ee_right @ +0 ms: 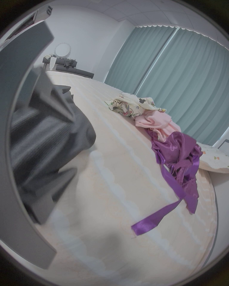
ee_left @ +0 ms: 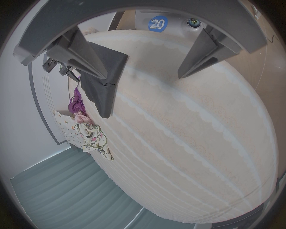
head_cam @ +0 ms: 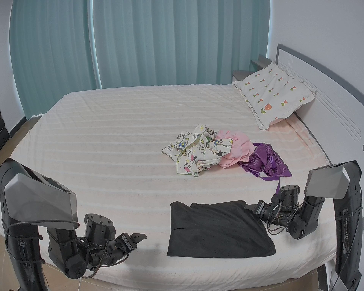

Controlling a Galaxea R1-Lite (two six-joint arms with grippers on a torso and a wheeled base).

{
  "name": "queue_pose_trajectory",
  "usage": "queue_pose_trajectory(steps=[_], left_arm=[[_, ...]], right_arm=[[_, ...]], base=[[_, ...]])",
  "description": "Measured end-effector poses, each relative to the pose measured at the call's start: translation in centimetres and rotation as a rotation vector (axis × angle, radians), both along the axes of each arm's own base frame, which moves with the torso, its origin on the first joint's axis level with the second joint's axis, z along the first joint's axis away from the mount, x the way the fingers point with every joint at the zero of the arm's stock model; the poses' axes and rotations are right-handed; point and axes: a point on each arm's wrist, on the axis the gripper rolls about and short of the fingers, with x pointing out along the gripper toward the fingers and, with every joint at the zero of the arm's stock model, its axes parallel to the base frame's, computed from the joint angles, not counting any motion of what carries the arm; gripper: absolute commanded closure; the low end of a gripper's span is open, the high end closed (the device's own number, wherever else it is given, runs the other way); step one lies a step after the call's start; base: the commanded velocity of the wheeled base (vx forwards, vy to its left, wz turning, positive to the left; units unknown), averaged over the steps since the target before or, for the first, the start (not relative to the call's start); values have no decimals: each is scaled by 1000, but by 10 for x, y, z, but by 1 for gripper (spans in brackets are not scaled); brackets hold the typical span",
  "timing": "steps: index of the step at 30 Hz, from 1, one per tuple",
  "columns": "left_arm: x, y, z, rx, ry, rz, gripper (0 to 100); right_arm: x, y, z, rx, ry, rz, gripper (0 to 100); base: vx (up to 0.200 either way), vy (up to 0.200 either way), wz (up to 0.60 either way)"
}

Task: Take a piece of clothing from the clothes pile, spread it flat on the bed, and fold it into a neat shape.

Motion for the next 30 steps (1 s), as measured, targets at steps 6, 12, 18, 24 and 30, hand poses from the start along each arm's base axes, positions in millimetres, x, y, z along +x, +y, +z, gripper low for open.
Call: queue_pose_trajectory(steps=[6,12,18,24,30], left_arm=[[0,0,0,1,1,0,0],[0,0,0,1,1,-1,0],[0,0,0,1,1,-1,0],[0,0,0,1,1,-1,0],[0,0,0,0,2,-1,0]], right_arm=[[5,-4,0,-1,-20,-36,100],[9,-9,3,4,-57,-102,100],[11,-17,4,20,-60,-144,100],[13,-21,4,21,-62,-156,0],[16,-28,5,22,-71,-176,0]], base=[[0,0,0],[0,0,0],[0,0,0],[0,0,0],[0,0,0]])
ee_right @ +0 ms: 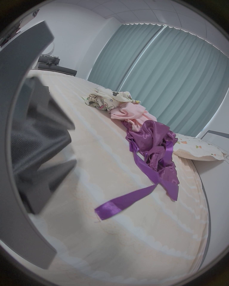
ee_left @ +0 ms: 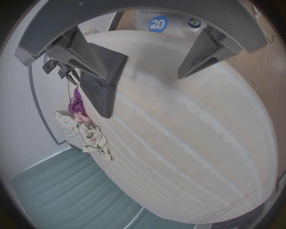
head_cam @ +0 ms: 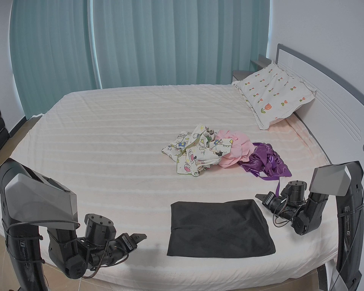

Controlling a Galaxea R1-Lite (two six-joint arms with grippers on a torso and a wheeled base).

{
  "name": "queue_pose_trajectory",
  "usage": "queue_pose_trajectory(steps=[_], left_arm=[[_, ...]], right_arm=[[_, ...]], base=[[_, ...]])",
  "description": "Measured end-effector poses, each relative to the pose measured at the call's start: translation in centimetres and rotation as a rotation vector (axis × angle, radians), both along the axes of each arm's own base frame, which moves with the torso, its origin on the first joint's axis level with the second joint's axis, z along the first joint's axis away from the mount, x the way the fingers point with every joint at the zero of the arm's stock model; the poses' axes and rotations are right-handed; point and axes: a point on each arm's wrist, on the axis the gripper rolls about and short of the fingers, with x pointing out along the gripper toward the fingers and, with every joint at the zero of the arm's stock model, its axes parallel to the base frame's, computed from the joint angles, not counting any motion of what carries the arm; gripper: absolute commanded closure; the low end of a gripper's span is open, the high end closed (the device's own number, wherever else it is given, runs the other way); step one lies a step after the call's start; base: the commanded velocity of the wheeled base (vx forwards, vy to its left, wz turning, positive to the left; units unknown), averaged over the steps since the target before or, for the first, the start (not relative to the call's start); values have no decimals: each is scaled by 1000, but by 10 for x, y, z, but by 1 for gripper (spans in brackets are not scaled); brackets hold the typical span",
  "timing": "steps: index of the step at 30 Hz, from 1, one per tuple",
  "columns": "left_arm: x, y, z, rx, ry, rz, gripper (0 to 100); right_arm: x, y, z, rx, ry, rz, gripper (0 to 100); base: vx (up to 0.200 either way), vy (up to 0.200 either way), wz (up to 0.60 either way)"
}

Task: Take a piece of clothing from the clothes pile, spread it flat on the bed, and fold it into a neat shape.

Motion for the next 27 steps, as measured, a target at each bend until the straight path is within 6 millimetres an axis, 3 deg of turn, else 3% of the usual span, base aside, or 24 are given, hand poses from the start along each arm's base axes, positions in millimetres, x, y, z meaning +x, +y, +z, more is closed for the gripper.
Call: queue_pose_trajectory(steps=[6,13,27], left_arm=[[0,0,0,-5,-4,0,0],[-1,1,11,-33,-84,-8,0],[-42,24,96,68,-450,-39,0]], right_arm=[[-2,-3,5,-4,-6,-18,0],[-25,-9,44,-10,-48,-46,0],[-136,-22,161,-123,-301,-38,0]], base=[[0,0,0],[0,0,0],[0,0,0]])
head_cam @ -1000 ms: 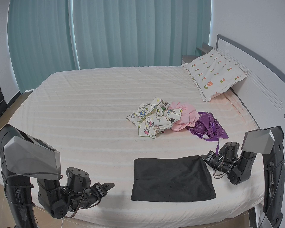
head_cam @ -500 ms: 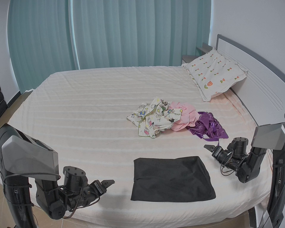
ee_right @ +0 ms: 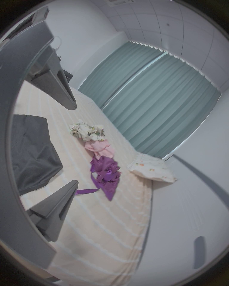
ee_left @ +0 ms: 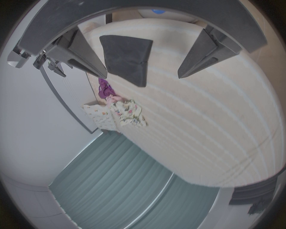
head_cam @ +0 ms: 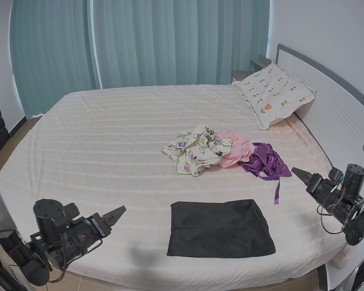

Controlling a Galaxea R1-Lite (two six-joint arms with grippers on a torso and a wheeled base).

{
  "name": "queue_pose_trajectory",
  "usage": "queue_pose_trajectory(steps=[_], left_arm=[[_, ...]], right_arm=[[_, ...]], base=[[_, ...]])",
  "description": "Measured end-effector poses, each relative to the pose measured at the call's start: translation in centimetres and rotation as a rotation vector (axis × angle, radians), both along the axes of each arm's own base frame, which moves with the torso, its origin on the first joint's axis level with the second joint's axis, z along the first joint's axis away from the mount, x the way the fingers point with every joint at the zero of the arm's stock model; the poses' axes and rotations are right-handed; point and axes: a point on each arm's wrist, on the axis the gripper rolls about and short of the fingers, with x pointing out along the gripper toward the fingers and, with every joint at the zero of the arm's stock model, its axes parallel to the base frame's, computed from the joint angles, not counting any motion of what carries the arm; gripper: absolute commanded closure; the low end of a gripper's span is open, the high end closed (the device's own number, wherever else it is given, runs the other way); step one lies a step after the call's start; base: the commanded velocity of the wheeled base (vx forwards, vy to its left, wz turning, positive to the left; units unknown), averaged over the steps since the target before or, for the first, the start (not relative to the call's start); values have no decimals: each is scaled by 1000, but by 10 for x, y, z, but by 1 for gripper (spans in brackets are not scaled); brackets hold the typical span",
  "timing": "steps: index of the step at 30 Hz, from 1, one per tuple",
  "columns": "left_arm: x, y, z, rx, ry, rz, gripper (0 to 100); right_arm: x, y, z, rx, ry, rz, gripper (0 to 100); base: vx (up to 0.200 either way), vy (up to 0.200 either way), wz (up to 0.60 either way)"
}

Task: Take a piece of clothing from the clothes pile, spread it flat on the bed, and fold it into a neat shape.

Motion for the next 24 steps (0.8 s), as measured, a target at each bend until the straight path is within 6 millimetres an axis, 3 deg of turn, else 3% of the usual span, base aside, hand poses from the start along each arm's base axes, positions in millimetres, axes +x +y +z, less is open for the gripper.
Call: queue_pose_trajectory(steps=[4,9,24], left_arm=[[-21,11,24,45,-87,34,0],[-51,26,43,107,-146,71,0],[-146,77,55,253,-199,204,0]], right_arm=[[-34,-6,22,-50,-80,-14,0],[-75,-12,35,-108,-103,-32,0],[-183,-17,25,-248,-57,-9,0]], base=[[0,0,0],[0,0,0],[0,0,0]])
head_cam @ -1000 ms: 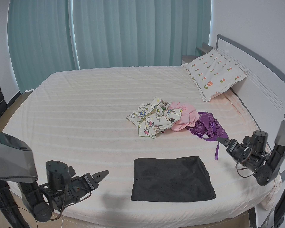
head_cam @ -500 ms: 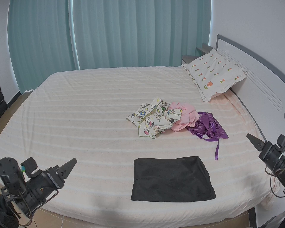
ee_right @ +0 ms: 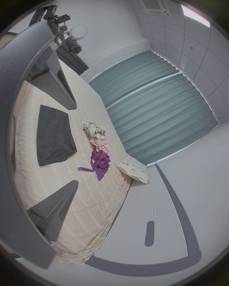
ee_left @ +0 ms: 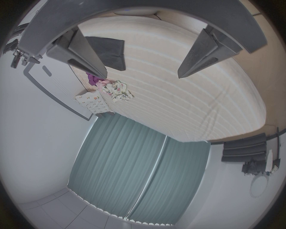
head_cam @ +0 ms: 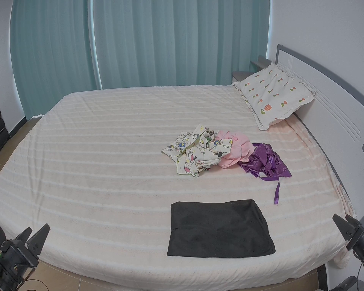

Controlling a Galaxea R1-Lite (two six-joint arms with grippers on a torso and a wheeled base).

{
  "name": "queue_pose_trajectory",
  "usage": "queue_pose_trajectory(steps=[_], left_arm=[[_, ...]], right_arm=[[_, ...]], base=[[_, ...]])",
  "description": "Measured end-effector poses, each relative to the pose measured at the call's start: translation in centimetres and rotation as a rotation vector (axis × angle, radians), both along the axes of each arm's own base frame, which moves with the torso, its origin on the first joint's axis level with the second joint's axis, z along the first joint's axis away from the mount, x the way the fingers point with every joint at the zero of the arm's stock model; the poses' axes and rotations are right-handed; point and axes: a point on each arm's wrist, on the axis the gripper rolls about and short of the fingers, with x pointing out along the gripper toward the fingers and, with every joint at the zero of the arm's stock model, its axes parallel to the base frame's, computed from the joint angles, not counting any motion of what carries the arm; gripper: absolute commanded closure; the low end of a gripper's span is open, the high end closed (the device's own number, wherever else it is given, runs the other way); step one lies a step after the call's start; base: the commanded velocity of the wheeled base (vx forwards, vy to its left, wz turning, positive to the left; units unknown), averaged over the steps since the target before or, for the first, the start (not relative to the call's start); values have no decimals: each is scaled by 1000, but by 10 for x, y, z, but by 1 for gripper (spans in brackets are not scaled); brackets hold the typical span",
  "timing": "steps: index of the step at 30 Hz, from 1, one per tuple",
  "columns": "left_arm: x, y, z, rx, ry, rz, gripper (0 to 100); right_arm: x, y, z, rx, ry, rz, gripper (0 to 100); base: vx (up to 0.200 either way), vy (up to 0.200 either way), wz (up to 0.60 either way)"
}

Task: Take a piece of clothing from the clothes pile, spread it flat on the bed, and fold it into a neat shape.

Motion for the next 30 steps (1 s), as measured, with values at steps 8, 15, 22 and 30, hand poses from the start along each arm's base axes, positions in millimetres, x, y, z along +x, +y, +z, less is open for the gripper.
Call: queue_pose_trajectory(steps=[8,15,22,30], left_arm=[[-45,15,-2,91,-131,130,0],[-66,15,-5,200,-217,225,0],[-70,12,-23,284,-228,205,0],[-66,10,-28,386,-321,183,0]], right_arm=[[-48,0,-21,-89,-53,44,0],[-69,-1,-40,-236,-122,18,0],[-73,-3,-43,-391,-175,-66,0],[-74,-7,-44,-417,-154,-240,0]], base=[[0,0,0],[0,0,0],[0,0,0],[0,0,0]])
